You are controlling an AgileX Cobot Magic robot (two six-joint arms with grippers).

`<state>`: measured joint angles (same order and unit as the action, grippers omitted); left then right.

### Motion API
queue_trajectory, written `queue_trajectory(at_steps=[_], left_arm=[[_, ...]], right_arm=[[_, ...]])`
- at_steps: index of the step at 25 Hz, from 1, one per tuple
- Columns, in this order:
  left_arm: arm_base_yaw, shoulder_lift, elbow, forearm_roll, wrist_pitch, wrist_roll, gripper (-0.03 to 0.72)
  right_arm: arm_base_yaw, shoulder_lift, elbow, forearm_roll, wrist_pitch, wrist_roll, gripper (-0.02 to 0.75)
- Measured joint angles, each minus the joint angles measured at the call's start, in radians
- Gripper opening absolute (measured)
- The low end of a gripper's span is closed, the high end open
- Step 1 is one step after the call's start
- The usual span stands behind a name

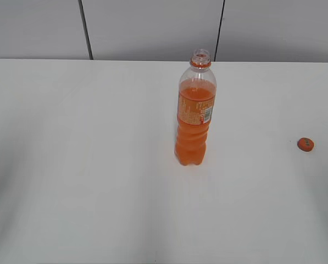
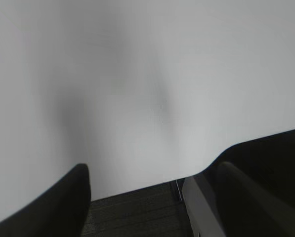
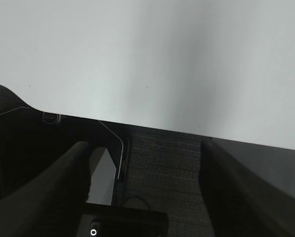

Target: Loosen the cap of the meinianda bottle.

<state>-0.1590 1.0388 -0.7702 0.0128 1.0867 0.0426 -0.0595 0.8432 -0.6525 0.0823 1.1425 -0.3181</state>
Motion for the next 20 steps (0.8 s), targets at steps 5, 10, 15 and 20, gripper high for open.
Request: queue_trajectory(at_steps=[5, 10, 15, 20], left_arm=[[0.000, -0.175, 0.133, -0.001, -0.047, -0.002, 0.483], [0.000, -0.371, 0.200, 0.000, -0.056, -0.002, 0.483], [0.000, -0.548, 0.200, 0.002, -0.058, -0.002, 0.483], [0.000, -0.720, 0.200, 0.002, -0.057, -0.002, 0.482]], right_arm=[[0.000, -0.142, 0.108, 0.000, -0.019, 0.027, 0.512], [0.000, -0.258, 0.176, 0.002, -0.034, 0.066, 0.512], [0.000, -0.376, 0.202, 0.001, -0.099, 0.071, 0.512], [0.000, -0.481, 0.208, 0.001, -0.115, 0.072, 0.512]])
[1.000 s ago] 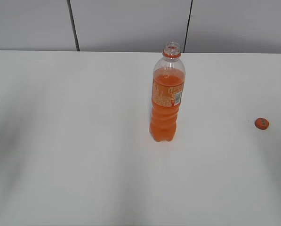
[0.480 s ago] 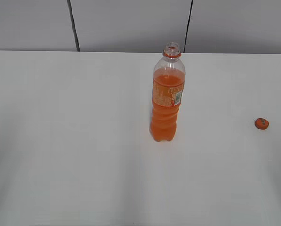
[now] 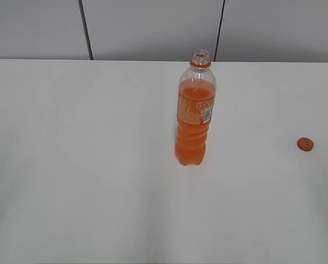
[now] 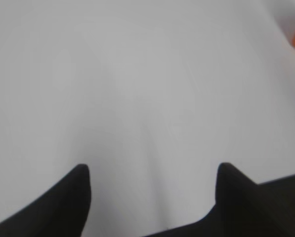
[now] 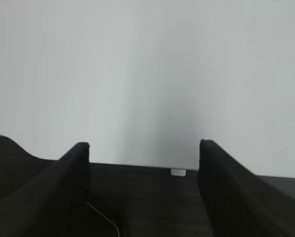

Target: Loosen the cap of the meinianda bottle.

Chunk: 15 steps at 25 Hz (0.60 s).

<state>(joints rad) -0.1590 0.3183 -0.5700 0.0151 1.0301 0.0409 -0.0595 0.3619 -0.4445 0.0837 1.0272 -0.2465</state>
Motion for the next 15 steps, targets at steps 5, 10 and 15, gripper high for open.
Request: queue_trajectory(at_steps=[5, 10, 15], left_arm=[[0.000, -0.133, 0.001, 0.000, 0.001, -0.003, 0.482], [0.000, -0.198, 0.001, 0.000, 0.004, -0.019, 0.482], [0.000, -0.259, 0.001, 0.000, 0.004, -0.031, 0.482]], right_arm=[[0.000, -0.120, 0.000, 0.000, -0.003, 0.000, 0.511], [0.000, -0.243, 0.001, 0.000, -0.003, 0.000, 0.511], [0.000, -0.357, 0.001, 0.000, -0.003, 0.000, 0.511]])
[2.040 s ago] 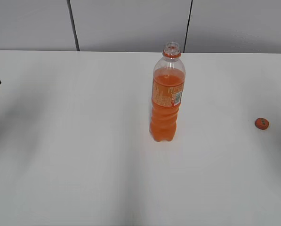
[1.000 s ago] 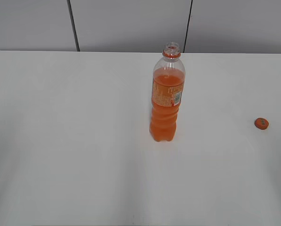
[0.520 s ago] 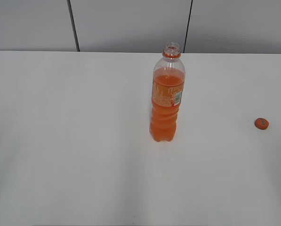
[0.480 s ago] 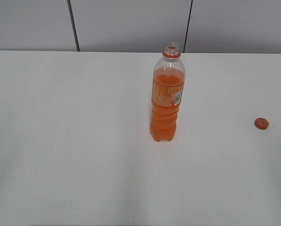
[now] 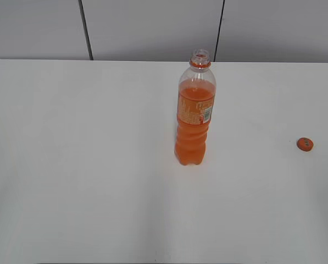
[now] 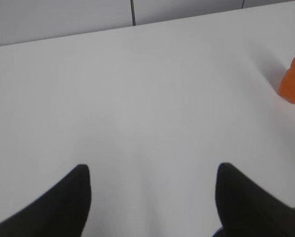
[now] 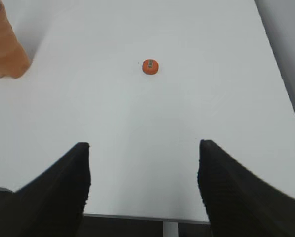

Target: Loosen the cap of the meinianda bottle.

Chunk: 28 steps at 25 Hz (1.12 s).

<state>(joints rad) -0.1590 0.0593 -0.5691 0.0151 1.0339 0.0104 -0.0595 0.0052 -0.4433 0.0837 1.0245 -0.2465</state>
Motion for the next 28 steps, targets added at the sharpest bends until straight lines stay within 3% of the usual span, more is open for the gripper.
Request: queue_trajectory(at_steps=[20, 28], left_arm=[[0.000, -0.066, 0.006, 0.003, 0.001, -0.026, 0.482], [0.078, -0.066, 0.006, 0.002, 0.001, -0.026, 0.482]], right_arm=[[0.000, -0.014, 0.000, 0.000, -0.001, 0.001, 0.511], [0.000, -0.014, 0.000, 0.000, -0.001, 0.001, 0.511]])
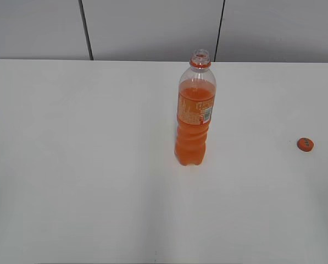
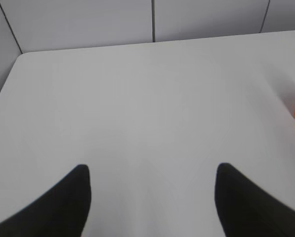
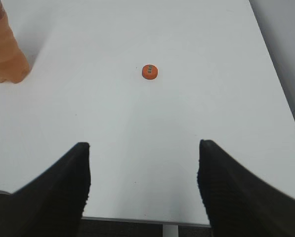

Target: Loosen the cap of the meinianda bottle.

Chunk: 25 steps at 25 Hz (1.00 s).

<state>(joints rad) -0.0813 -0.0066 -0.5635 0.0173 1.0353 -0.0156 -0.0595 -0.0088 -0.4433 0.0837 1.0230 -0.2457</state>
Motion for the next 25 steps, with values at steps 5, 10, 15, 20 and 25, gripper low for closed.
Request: queue_trajectory(at_steps=[5, 10, 15, 20, 25], left_arm=[[0.043, 0.000, 0.000, 0.000, 0.000, 0.000, 0.482], [0.073, 0.000, 0.000, 0.000, 0.000, 0.000, 0.482], [0.077, 0.000, 0.000, 0.000, 0.000, -0.001, 0.482], [0.077, 0.000, 0.000, 0.000, 0.000, -0.001, 0.482], [0.077, 0.000, 0.000, 0.000, 0.000, -0.001, 0.482]], right_arm=[[0.000, 0.000, 0.000, 0.000, 0.000, 0.000, 0.511], [0.000, 0.000, 0.000, 0.000, 0.000, 0.000, 0.511], [0.000, 0.000, 0.000, 0.000, 0.000, 0.000, 0.511], [0.000, 0.000, 0.000, 0.000, 0.000, 0.000, 0.511], [0.000, 0.000, 0.000, 0.000, 0.000, 0.000, 0.511]])
